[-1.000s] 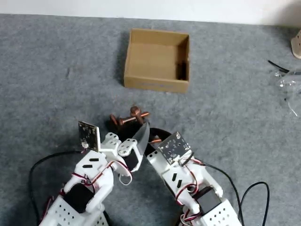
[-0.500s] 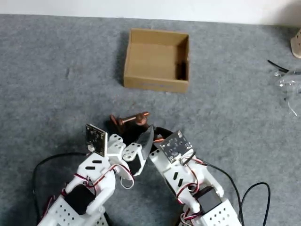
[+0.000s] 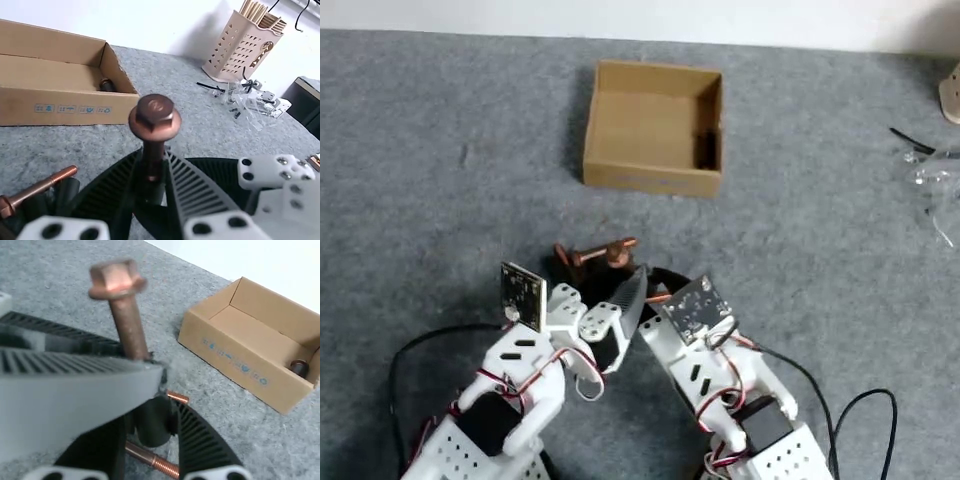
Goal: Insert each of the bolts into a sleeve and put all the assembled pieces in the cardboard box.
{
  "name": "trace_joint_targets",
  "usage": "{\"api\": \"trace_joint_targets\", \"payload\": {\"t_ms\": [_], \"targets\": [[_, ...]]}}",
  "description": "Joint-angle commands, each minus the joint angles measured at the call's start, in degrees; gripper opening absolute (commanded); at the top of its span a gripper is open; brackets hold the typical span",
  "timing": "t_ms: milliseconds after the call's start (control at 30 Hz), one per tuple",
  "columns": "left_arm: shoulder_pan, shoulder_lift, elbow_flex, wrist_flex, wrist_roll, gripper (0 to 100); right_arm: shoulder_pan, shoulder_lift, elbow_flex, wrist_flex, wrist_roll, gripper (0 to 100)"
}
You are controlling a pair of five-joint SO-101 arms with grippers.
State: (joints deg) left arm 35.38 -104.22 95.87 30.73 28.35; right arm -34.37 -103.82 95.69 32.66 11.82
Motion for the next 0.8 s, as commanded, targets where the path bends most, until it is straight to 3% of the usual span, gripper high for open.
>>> {"api": "trace_joint_targets", "payload": {"t_ms": [0, 167, 433, 767], "targets": [[-0.7, 0.0, 0.5, 0.9, -0.1, 14, 2.2, -1.5, 5.3, -2.5, 0.0, 0.5], [-0.2, 0.0, 0.5, 1.1, 0.1, 28, 2.2, -1.5, 5.3, -2.5, 0.2, 0.5], [-0.9, 0.0, -1.4, 1.2, 0.1, 21, 2.4, -1.5, 5.1, -2.5, 0.3, 0.5], [-14.4, 0.0, -8.3, 6.3, 7.3, 20, 2.4, -1.5, 5.1, -2.5, 0.3, 0.5]]}}
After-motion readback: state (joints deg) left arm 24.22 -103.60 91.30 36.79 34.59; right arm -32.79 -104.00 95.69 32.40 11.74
